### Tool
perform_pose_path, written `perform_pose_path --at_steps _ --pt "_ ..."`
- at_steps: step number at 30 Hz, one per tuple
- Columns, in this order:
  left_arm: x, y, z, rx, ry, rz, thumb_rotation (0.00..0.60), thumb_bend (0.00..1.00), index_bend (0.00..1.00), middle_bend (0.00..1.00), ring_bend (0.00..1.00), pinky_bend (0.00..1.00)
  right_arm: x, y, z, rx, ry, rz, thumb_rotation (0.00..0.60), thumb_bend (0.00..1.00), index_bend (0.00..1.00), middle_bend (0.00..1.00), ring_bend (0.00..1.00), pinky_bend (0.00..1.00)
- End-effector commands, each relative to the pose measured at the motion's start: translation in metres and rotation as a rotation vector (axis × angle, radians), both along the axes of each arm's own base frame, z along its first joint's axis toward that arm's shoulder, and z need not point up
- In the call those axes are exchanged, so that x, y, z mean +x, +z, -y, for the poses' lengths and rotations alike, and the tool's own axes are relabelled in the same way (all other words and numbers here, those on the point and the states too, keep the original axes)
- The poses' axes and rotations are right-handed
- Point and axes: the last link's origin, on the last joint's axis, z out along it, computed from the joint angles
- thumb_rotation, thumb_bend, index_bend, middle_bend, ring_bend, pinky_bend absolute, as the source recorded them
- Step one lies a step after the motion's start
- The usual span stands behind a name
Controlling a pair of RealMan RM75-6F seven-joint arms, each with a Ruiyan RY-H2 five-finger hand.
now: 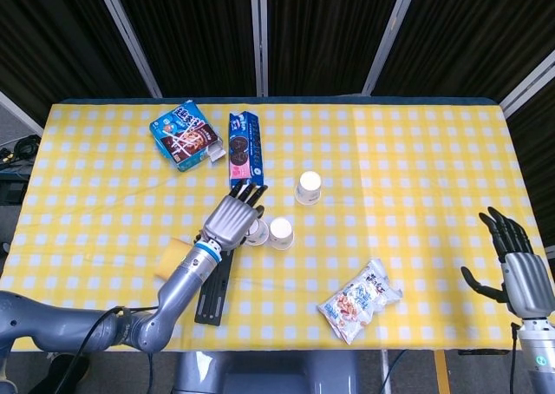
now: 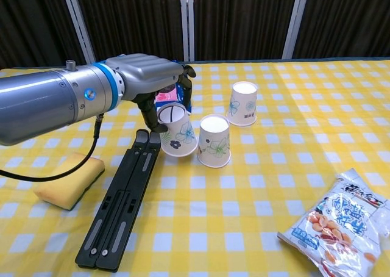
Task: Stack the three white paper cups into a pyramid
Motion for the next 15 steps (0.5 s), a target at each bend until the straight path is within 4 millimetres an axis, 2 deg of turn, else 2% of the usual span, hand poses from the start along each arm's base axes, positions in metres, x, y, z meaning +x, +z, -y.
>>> perform_pose_path --at_steps 1,7,15 --pt "0.001 -0.005 -0.001 -0.002 0.008 -0.006 0.6 0.31 0.45 0.0 0.0 0.0 0.0 0.0 0.0 0.0 0.001 0.002 0.6 0.2 0.0 0.0 0.0 0.0" --pt "0.001 -0.013 0.0 -0.015 0.011 -0.021 0.6 0.3 0.41 0.0 0.0 0.0 0.0 0.0 0.0 0.002 0.002 0.004 0.6 0.2 0.0 0.0 0.0 0.0" --pt "-0.006 -0.017 0.003 -0.025 0.026 -0.05 0.6 0.28 0.16 0.0 0.0 0.0 0.0 -0.001 0.0 0.004 0.003 0.0 0.6 0.2 0.0 0.0 0.0 0.0"
